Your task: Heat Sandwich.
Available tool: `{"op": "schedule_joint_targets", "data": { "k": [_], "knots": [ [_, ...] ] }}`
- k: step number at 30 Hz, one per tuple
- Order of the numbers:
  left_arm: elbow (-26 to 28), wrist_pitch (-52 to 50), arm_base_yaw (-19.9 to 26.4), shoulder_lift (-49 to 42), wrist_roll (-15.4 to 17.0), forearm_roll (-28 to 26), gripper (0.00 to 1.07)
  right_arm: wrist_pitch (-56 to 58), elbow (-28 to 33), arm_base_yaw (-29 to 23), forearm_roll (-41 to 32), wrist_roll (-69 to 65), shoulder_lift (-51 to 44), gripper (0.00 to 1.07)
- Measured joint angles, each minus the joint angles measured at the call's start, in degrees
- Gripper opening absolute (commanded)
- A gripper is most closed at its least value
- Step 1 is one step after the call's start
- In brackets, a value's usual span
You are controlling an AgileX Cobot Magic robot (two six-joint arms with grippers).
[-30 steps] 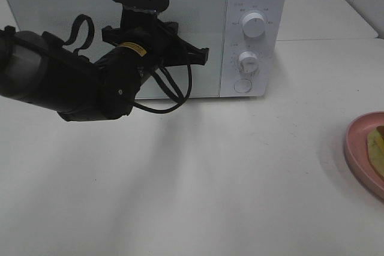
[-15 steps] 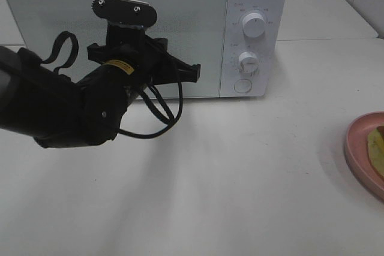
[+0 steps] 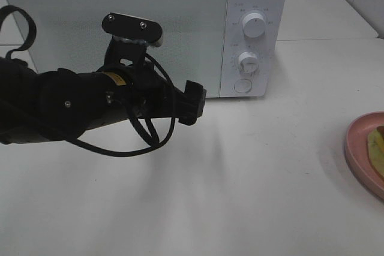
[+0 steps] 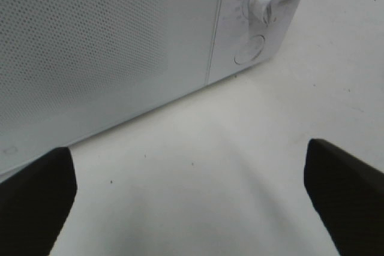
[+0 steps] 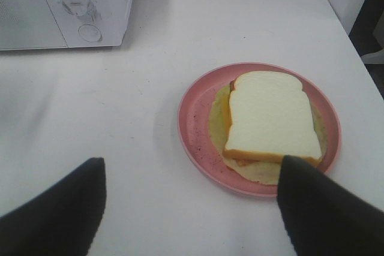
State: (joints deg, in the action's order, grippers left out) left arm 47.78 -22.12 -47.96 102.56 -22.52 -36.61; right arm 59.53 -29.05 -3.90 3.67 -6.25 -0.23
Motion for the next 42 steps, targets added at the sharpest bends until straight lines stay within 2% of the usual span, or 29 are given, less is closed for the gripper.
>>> {"op": "schedule_joint_targets", "data": {
  "k": [3, 7, 8, 10, 12, 13, 15, 16, 17, 19, 20, 21, 24, 25, 26, 29, 30, 32, 33, 34, 36, 37, 38, 39, 42],
  "knots": [
    [-0.4, 3.9, 0.0, -1.03, -0.11, 0.0, 1.01, 0.0, 0.0, 0.0, 0.0, 0.0, 0.0, 0.76],
    [-0.63, 15.93, 1.72, -4.7, -1.2, 0.23, 1.01, 0.0, 0.0, 0.0, 0.0, 0.0, 0.0, 0.76],
    [-0.63, 15.93, 1.72, -4.7, -1.2, 0.23, 1.01, 0.0, 0.0, 0.0, 0.0, 0.0, 0.0, 0.76],
    [-0.63, 24.29, 4.87, -6.88, -1.38, 0.92, 1.01, 0.0, 0.0, 0.0, 0.0, 0.0, 0.0, 0.76],
    [-0.63, 26.7, 5.96, -7.56, -1.38, 1.09, 1.01, 0.0, 0.0, 0.0, 0.0, 0.0, 0.0, 0.76],
    [-0.63, 32.26, 9.17, -8.71, -1.38, 1.38, 1.01, 0.0, 0.0, 0.0, 0.0, 0.0, 0.0, 0.76],
    [-0.63, 37.93, 12.72, -10.03, -1.38, 1.49, 1.01, 0.0, 0.0, 0.0, 0.0, 0.0, 0.0, 0.76],
    [-0.63, 37.93, 12.72, -10.03, -1.38, 1.49, 1.01, 0.0, 0.0, 0.0, 0.0, 0.0, 0.0, 0.76],
    [-0.69, 43.77, 16.1, -11.34, -1.38, 1.55, 1.01, 0.0, 0.0, 0.0, 0.0, 0.0, 0.0, 0.76],
    [-0.69, 49.1, 19.54, -12.78, -1.38, 1.66, 1.01, 0.0, 0.0, 0.0, 0.0, 0.0, 0.0, 0.76],
    [-0.69, 53.57, 23.49, -14.27, -1.2, 1.83, 1.01, 0.0, 0.0, 0.0, 0.0, 0.0, 0.0, 0.76],
    [-0.69, 53.57, 23.49, -14.27, -1.2, 1.83, 1.01, 0.0, 0.0, 0.0, 0.0, 0.0, 0.0, 0.76],
    [-0.69, 59.93, 28.99, -16.67, -0.23, 3.09, 1.01, 0.0, 0.0, 0.0, 0.0, 0.0, 0.0, 0.76],
    [-0.69, 59.93, 28.99, -16.67, -0.23, 3.09, 1.01, 0.0, 0.0, 0.0, 0.0, 0.0, 0.0, 0.76],
    [-0.69, 63.94, 32.37, -18.45, 0.46, 4.41, 1.01, 0.0, 0.0, 0.0, 0.0, 0.0, 0.0, 0.76],
    [-0.69, 69.73, 38.79, -23.15, 2.58, 7.79, 1.01, 0.0, 0.0, 0.0, 0.0, 0.0, 0.0, 0.76],
    [-0.69, 69.73, 38.79, -23.15, 2.58, 7.79, 1.01, 0.0, 0.0, 0.0, 0.0, 0.0, 0.0, 0.76],
    [-0.69, 72.25, 41.83, -25.55, 4.18, 9.51, 1.01, 0.0, 0.0, 0.0, 0.0, 0.0, 0.0, 0.76],
    [-0.69, 74.14, 44.4, -28.13, 5.96, 11.86, 1.01, 0.0, 0.0, 0.0, 0.0, 0.0, 0.0, 0.76],
    [-0.69, 74.14, 44.4, -28.13, 5.96, 11.86, 1.01, 0.0, 0.0, 0.0, 0.0, 0.0, 0.0, 0.76],
    [-0.69, 75.52, 46.87, -31.23, 7.91, 15.13, 1.01, 0.0, 0.0, 0.0, 0.0, 0.0, 0.0, 0.76],
    [-0.69, 76.72, 49.33, -34.49, 10.26, 19.08, 1.01, 0.0, 0.0, 0.0, 0.0, 0.0, 0.0, 0.76],
    [-0.69, 77.35, 50.31, -35.87, 11.63, 20.68, 1.01, 0.0, 0.0, 0.0, 0.0, 0.0, 0.0, 0.76],
    [-0.69, 77.35, 50.31, -35.87, 11.63, 20.68, 1.01, 0.0, 0.0, 0.0, 0.0, 0.0, 0.0, 0.76],
    [-0.86, 78.72, 51.62, -42.11, 15.7, 26.59, 1.01, 0.0, 0.0, 0.0, 0.0, 0.0, 0.0, 0.76]
  ]
}}
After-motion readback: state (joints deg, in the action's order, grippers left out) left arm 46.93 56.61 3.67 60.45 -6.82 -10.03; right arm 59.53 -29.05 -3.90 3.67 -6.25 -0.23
